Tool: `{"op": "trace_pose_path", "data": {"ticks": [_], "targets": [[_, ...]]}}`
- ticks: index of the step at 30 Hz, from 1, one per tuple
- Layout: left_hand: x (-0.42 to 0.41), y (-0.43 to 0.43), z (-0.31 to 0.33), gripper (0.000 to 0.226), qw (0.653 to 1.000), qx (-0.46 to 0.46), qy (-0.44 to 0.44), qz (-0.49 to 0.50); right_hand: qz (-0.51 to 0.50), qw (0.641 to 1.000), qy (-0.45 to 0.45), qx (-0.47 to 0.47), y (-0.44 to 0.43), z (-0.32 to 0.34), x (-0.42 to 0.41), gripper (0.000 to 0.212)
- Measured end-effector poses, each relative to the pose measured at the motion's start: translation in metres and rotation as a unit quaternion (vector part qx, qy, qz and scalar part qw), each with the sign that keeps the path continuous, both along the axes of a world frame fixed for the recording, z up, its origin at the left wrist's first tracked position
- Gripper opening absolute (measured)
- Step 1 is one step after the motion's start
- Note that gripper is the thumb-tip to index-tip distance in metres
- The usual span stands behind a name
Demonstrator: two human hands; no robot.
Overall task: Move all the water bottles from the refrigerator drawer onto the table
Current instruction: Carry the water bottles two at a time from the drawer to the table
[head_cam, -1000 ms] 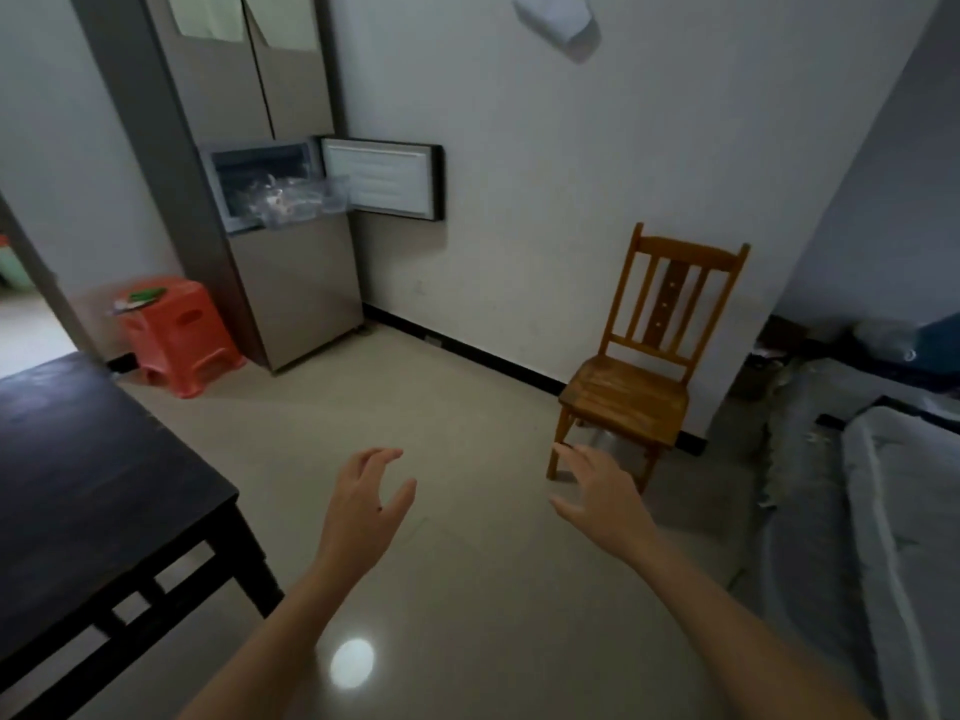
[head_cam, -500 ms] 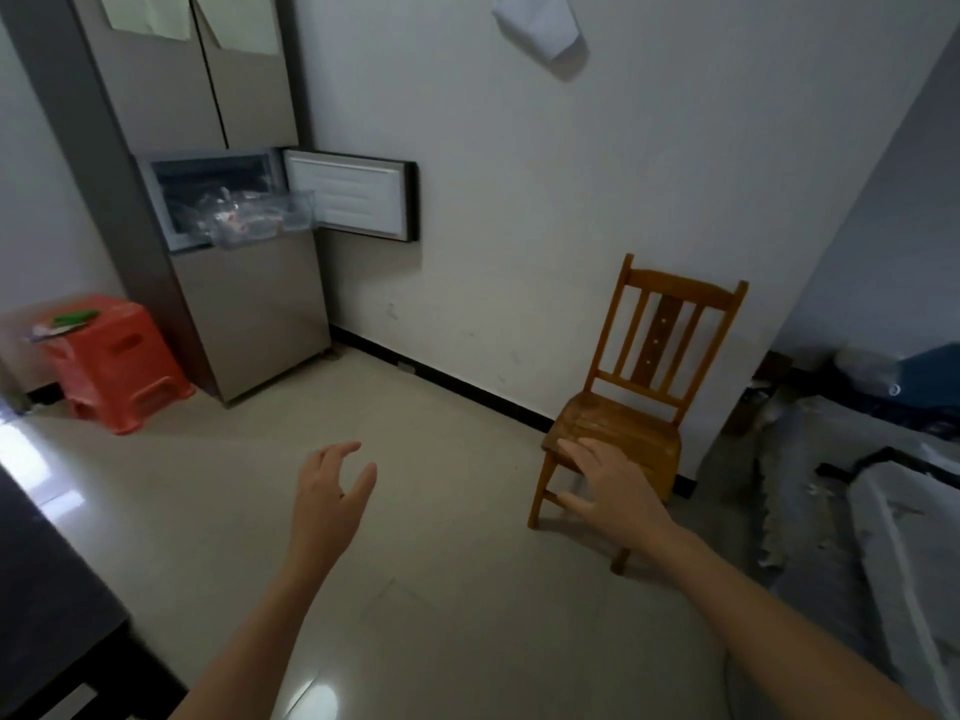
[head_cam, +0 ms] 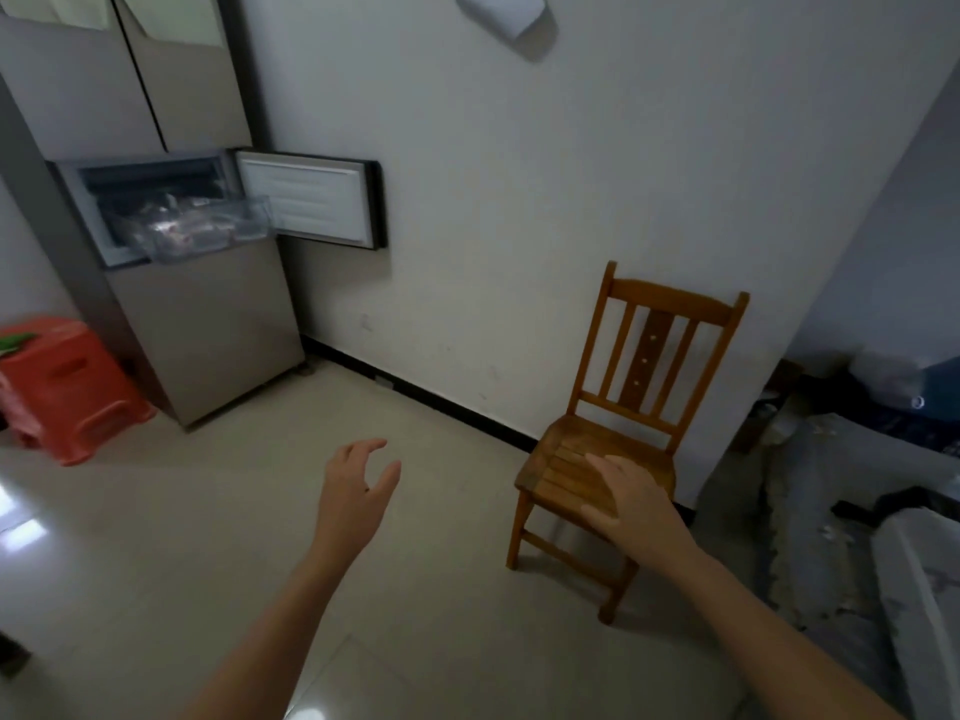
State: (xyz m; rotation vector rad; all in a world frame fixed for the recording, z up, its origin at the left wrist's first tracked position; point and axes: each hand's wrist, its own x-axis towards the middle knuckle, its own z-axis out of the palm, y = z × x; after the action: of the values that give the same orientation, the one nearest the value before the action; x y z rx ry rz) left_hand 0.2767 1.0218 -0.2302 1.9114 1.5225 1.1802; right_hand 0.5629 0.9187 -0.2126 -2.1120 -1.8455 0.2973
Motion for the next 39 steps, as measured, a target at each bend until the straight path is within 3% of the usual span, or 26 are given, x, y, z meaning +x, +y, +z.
{"op": "trace_pose_path", "data": {"ticks": [7,14,25,39], "targets": [[0.091,0.054,0.029,0.03,0.998,0.038,-0.004,0.05,0.048,0.999,0.0,0.024,0.082,0.02,0.094,0.056],[0.099,0.076,0.03,0.03,0.992,0.034,0.024,0.121,0.134,0.99,-0.027,0.021,0.158,0.03,0.116,0.06],[0.044,0.127,0.022,0.032,0.971,0.031,0.037,0.233,0.248,0.965,-0.072,0.05,0.278,0.037,0.072,0.065],[-0.034,0.288,0.039,0.032,0.954,0.066,0.028,0.291,0.32,0.939,-0.101,0.08,0.484,0.064,-0.016,0.064]]}}
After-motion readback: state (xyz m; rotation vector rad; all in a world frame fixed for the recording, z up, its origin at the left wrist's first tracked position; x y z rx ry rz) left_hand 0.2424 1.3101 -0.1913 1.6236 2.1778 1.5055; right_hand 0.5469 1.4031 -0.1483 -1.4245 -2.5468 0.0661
